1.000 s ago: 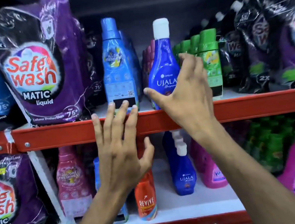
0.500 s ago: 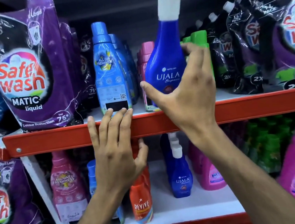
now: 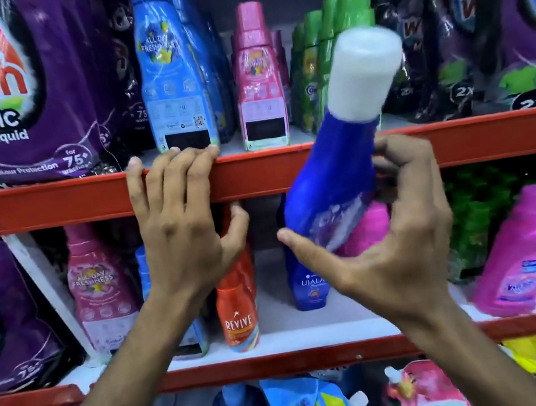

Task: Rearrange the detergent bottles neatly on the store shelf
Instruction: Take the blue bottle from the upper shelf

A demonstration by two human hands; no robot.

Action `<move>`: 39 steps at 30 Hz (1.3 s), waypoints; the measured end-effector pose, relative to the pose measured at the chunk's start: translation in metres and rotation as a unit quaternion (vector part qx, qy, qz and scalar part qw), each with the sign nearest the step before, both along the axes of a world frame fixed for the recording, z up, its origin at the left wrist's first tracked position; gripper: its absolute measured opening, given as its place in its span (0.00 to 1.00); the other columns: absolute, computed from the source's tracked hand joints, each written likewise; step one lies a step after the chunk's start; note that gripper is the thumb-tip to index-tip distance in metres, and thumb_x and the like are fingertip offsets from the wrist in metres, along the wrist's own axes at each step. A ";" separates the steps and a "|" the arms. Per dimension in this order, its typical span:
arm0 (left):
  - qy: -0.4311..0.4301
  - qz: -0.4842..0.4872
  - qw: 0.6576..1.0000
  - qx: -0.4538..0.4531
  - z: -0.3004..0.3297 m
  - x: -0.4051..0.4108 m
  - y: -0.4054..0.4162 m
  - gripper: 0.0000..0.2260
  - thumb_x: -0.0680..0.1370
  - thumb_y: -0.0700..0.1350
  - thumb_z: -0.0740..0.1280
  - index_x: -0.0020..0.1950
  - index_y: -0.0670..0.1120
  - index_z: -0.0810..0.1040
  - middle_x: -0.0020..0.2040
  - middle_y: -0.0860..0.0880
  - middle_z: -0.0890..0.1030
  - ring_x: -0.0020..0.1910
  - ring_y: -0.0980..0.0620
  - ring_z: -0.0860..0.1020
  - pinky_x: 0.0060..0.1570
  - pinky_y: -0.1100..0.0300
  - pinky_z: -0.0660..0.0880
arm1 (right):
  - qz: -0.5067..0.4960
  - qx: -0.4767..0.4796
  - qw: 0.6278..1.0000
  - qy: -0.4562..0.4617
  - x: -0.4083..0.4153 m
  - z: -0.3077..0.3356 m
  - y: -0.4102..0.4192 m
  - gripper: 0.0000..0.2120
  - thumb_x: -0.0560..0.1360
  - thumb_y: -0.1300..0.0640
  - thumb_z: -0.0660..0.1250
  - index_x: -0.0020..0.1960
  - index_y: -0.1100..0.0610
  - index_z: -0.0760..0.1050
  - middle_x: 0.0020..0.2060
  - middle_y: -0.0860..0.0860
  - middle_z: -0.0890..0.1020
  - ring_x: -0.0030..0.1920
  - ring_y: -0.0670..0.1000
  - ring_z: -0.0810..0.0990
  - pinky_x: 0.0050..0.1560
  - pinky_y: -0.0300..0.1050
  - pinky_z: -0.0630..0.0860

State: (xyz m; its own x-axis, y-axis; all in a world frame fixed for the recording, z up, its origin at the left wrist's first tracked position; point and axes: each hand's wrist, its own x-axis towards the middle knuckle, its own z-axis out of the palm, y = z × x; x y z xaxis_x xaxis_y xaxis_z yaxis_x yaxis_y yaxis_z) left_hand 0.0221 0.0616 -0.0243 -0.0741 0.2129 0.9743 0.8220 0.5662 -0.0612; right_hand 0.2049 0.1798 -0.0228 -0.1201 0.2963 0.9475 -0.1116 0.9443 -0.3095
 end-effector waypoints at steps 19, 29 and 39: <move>-0.012 0.009 1.000 0.019 -0.003 0.005 0.007 0.27 0.72 0.48 0.72 0.69 0.39 0.75 0.62 0.39 0.78 0.68 0.37 0.74 0.78 0.31 0.56 | -0.079 -0.138 0.949 -0.273 -0.055 -0.165 0.042 0.39 0.60 0.37 0.80 0.60 0.58 0.70 0.53 0.53 0.77 0.53 0.57 0.77 0.49 0.45 0.73; -0.017 0.032 0.999 0.015 -0.004 0.003 0.010 0.28 0.72 0.50 0.72 0.69 0.38 0.74 0.63 0.37 0.77 0.69 0.36 0.73 0.78 0.30 0.55 | -0.087 -0.167 0.940 -0.284 -0.066 -0.181 0.043 0.42 0.60 0.37 0.79 0.64 0.57 0.69 0.57 0.53 0.76 0.53 0.58 0.78 0.50 0.51 0.78; -0.069 -0.049 0.996 0.014 -0.039 0.038 0.016 0.34 0.73 0.48 0.73 0.77 0.39 0.69 0.79 0.36 0.64 0.80 0.32 0.59 0.79 0.32 0.53 | -0.035 -0.174 0.949 -0.261 -0.044 -0.186 0.046 0.40 0.66 0.31 0.73 0.66 0.56 0.68 0.60 0.51 0.74 0.59 0.53 0.75 0.55 0.46 0.77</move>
State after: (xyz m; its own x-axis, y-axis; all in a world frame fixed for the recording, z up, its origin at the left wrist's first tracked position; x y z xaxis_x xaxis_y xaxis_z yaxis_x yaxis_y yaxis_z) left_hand 0.0603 0.0773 -0.0631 -0.1884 0.1983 0.9619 0.8725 0.4835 0.0712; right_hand 0.1605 0.2255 -0.2085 -0.5149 0.6056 0.6068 0.2023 0.7737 -0.6004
